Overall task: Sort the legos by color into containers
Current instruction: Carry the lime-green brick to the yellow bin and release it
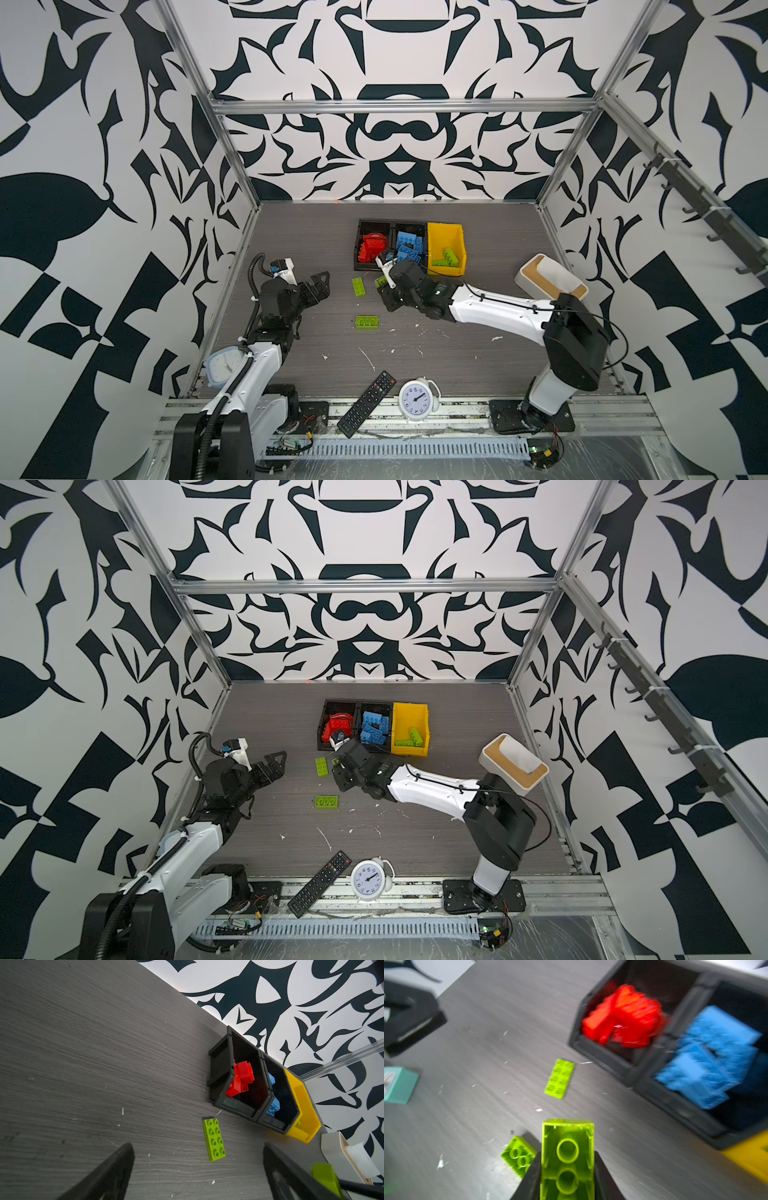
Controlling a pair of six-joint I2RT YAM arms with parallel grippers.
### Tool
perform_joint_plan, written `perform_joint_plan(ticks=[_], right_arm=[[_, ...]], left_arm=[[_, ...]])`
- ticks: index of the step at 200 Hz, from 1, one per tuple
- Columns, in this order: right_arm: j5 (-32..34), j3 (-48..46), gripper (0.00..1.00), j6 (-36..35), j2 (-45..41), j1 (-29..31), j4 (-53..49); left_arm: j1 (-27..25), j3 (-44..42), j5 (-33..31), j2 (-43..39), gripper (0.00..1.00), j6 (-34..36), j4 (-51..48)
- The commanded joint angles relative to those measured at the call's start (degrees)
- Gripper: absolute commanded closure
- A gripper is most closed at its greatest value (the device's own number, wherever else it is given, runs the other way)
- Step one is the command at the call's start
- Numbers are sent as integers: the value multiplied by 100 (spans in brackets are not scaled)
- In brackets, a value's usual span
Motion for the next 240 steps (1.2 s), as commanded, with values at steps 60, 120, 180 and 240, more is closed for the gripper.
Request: perform_joint_plan(ticks=[60,120,180,240], right_arm=[[-411,-897,71,-206,-692,-1978,589],[-785,-699,70,-251,-109,-2680,1013],[-775,-133,57,-287,565,-2873,1028],[-916,-16,27,-557,468,-2879,633]], left_arm=[[-324,391,336,439,0,136,23],[-542,561,556,828,0,193,118],[-544,537,527,498,1,239,-25],[-540,579,474,560,1,315,-96]])
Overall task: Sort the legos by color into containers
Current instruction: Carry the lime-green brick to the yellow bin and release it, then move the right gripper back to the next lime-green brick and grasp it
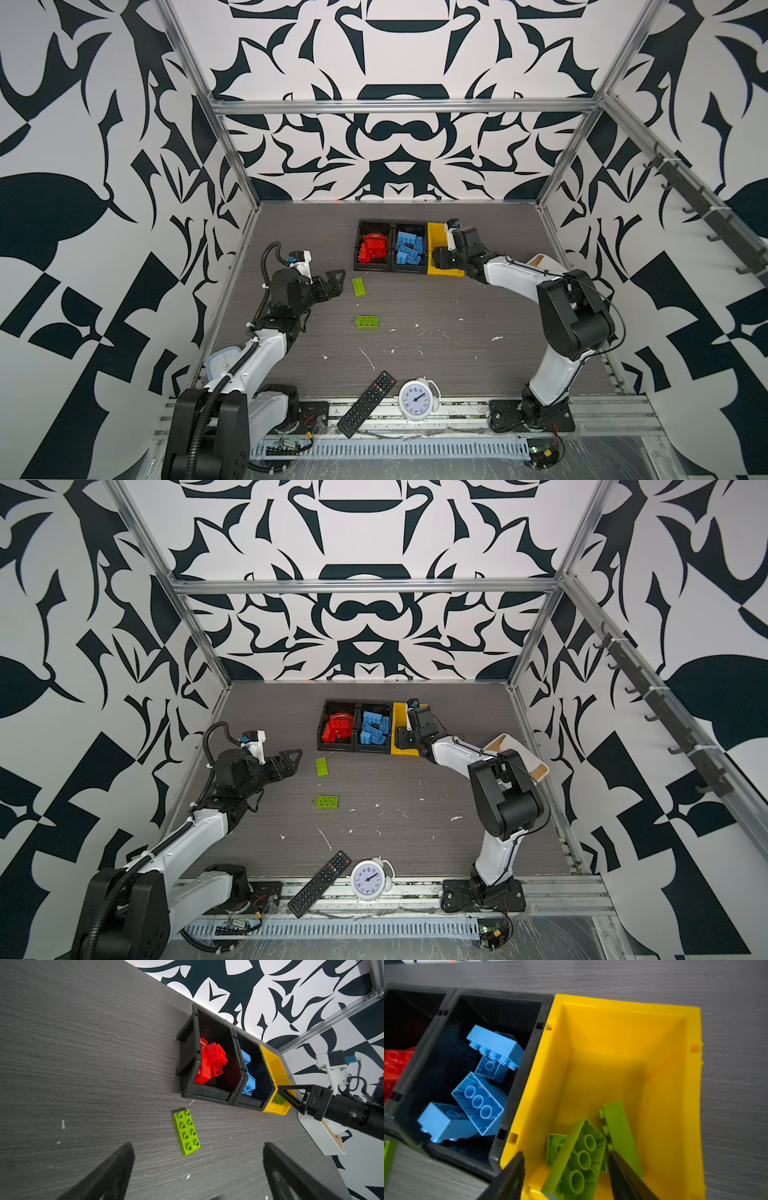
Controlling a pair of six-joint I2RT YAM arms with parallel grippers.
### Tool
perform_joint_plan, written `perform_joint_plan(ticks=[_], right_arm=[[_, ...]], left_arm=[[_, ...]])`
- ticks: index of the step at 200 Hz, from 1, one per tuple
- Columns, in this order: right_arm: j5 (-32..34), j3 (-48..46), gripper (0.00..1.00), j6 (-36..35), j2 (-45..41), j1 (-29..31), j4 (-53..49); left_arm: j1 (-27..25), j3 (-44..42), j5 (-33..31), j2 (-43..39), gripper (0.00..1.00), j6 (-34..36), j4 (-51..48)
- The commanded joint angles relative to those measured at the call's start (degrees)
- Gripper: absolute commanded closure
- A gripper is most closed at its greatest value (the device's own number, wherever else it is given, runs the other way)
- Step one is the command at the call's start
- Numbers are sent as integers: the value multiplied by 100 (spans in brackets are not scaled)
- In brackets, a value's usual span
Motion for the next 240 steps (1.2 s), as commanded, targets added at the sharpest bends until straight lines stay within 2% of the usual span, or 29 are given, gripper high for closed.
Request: perform_joint_plan(ticks=[1,62,73,90,114,151,188,240], right_arm=[[-138,155,26,-232,-349,-13,-159],[-1403,-1012,25,-825,-2373,360,-232],[-1669,-1028,25,-975,-2584,540,-305],[-1650,-895,25,-1347,-2685,1051,-560],[-1612,-621,25,-1826,-2304,1864,-745],[-1680,-213,25,-1992,-1226,2728,-517],[-1650,258,25,-2104,-366,3044,-540],[-1598,753,25,-2232,324,3180,-831]], left_arm=[[-9,126,6,32,1,98,-99],[0,-39,-558,-46,1,-49,-33],[9,-73,-625,-89,1,-56,-29],[19,-116,-759,-152,1,-63,-42],[148,-293,-930,-190,1,-328,104],[356,-367,-720,-170,1,-575,234],[367,-340,-702,-206,1,-531,160],[365,-348,-693,-244,1,-533,167]])
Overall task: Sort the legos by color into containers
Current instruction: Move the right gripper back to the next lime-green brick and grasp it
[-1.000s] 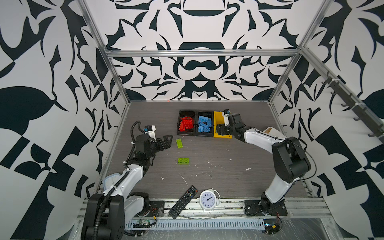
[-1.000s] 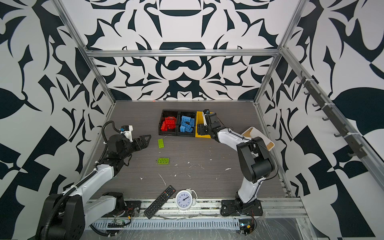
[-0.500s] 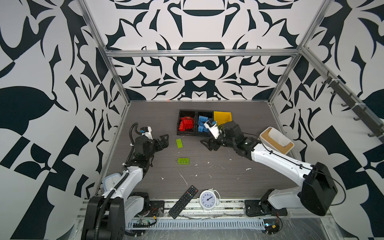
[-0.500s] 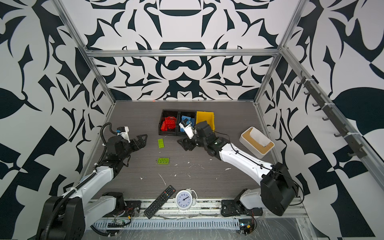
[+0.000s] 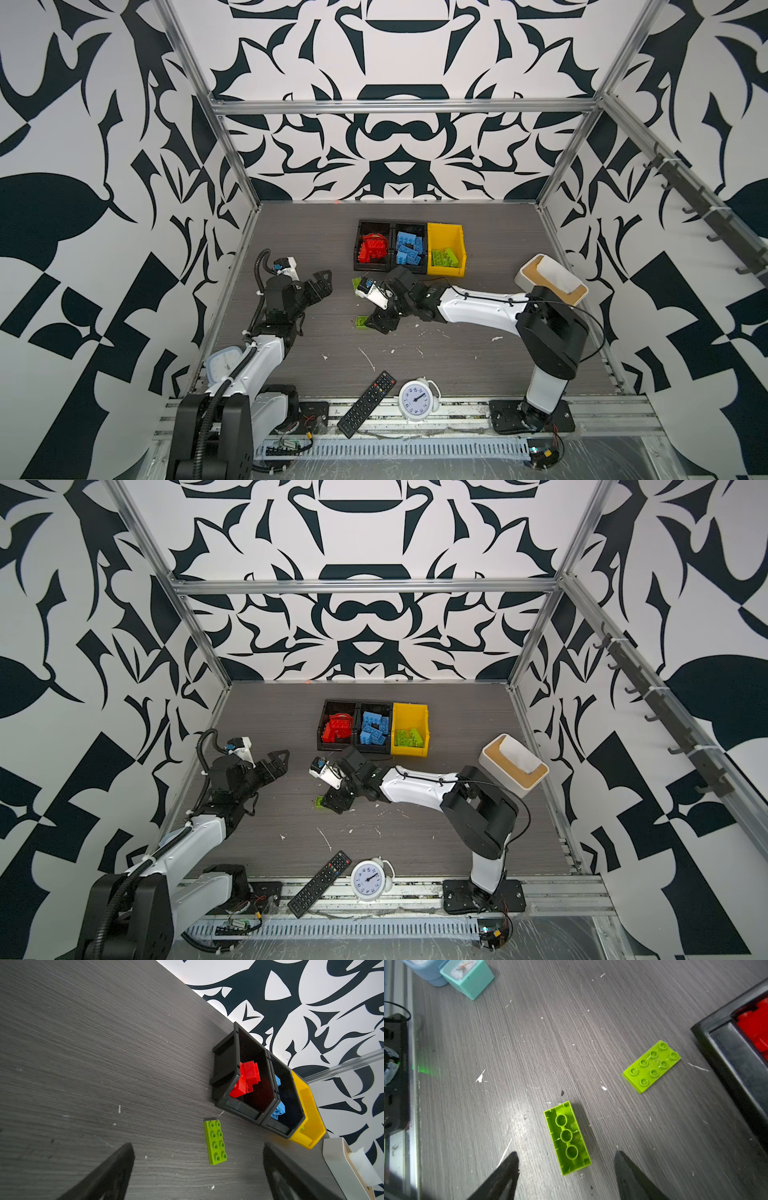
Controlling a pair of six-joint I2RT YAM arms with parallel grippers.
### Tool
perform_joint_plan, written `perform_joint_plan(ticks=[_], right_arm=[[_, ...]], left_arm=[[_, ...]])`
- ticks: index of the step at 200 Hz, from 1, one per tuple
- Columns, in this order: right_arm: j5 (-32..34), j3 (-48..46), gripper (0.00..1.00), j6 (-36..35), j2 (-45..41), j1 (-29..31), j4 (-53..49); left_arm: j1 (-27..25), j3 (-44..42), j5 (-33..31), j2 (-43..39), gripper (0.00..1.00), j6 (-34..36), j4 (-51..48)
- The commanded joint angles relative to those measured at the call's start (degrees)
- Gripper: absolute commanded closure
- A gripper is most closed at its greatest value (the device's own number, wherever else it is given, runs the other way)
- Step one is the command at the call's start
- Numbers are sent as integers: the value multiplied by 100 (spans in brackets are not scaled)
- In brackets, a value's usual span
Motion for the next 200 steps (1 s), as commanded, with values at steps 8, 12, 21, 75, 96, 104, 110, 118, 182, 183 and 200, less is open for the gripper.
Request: perform_joint_plan(ticks=[8,12,21,75,96,104,110,118,182,183,200], right_arm=[[-97,429,25,-127,205,81,-186],[-137,455,25,-127,249,94,-194],[-181,505,25,-131,344,128,-201],[-76,711,25,-224,703,218,-316],[24,752,25,-265,800,230,-322],[70,781,25,-270,841,227,-331],[72,798,25,-286,871,235,-340],[95,814,25,-283,903,235,-334],[368,845,37,-302,1057,231,-317],[366,845,37,-304,1058,229,-316],[352,845,41,-297,1075,228,-287]], left_arm=[[26,-10,39,-86,1,-57,47],[26,-11,37,-80,1,-57,47],[25,-10,30,-78,1,-52,42],[28,-21,-17,-149,1,-30,-1],[27,-30,-14,-157,1,-34,11],[32,-29,5,-158,1,-30,16],[28,-36,27,-156,1,-27,37],[28,-44,50,-164,1,-17,69],[25,-52,13,-200,1,-21,46],[24,-53,10,-200,1,-19,44],[25,-47,11,-203,1,-9,43]])
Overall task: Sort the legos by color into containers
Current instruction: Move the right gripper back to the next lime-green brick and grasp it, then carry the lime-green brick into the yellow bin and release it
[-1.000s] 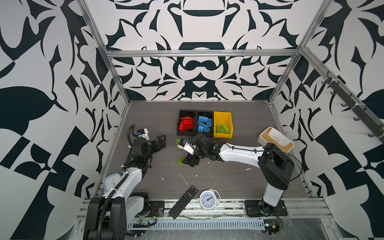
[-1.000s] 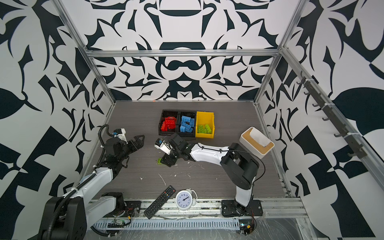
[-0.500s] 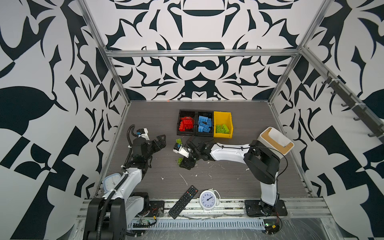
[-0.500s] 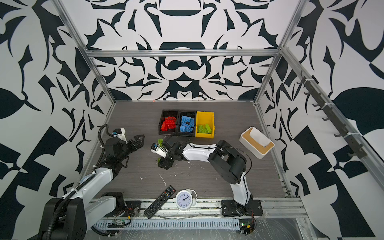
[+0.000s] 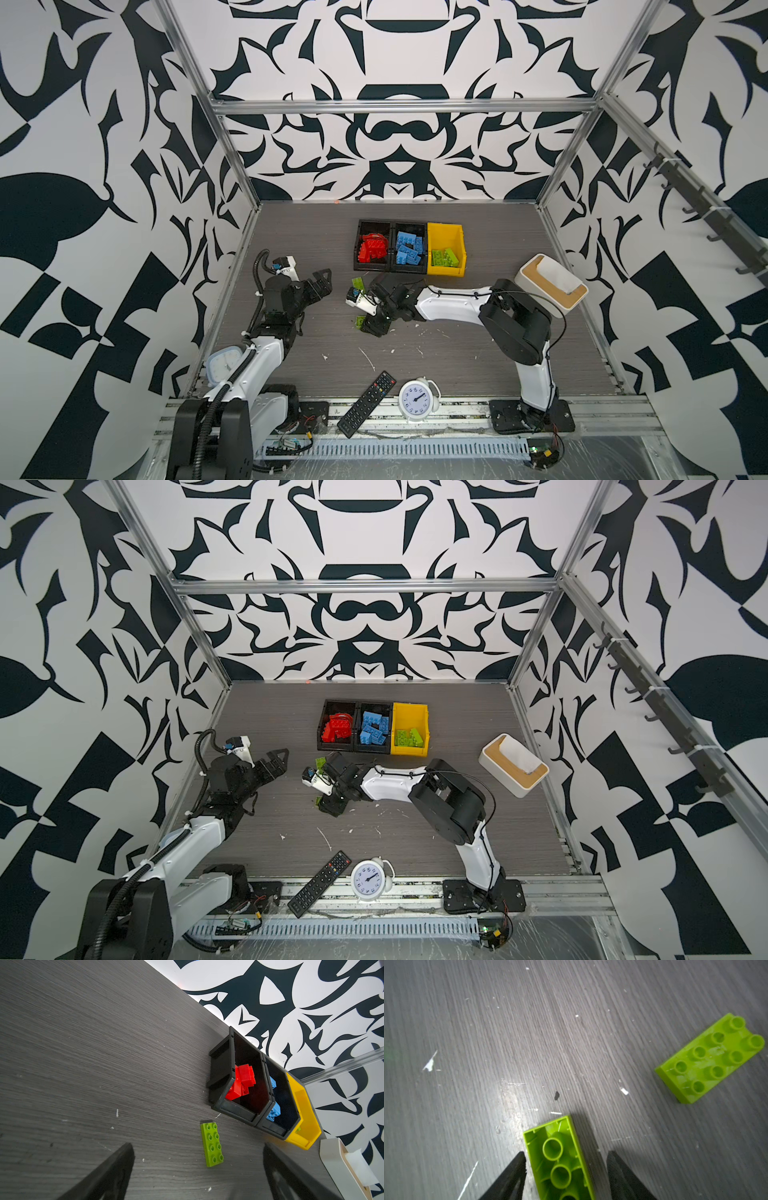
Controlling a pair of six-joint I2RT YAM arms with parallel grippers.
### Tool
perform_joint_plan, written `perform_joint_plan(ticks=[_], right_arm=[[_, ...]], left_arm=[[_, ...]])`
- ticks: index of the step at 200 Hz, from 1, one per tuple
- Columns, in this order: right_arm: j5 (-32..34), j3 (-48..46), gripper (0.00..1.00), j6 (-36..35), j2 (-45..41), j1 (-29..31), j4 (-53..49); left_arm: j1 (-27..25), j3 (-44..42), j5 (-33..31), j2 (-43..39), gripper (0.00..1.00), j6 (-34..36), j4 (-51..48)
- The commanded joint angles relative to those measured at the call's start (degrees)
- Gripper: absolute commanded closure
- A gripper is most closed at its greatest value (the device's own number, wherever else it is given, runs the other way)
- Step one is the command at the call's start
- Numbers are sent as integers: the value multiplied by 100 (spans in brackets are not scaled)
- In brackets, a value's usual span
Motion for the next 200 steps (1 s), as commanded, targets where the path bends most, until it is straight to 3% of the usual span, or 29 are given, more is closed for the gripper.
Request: perform_joint_plan(ticks=[1,32,95,132,200], right_arm=[[67,191,42,-39,-13,22,24],[40,135,55,-46,-64,22,74],[50,-150,68,123,-531,-121,145],[-320,-771,73,740,-1321,-739,746],[391,-903,79,1437,-2358,-2174,566]], left_arm=[[24,-46,7,-86,1,-11,36],[27,-45,8,-97,1,-4,14],[19,-36,-20,-62,1,2,13],[23,-34,46,-46,1,25,44],[25,-14,81,13,0,15,49]])
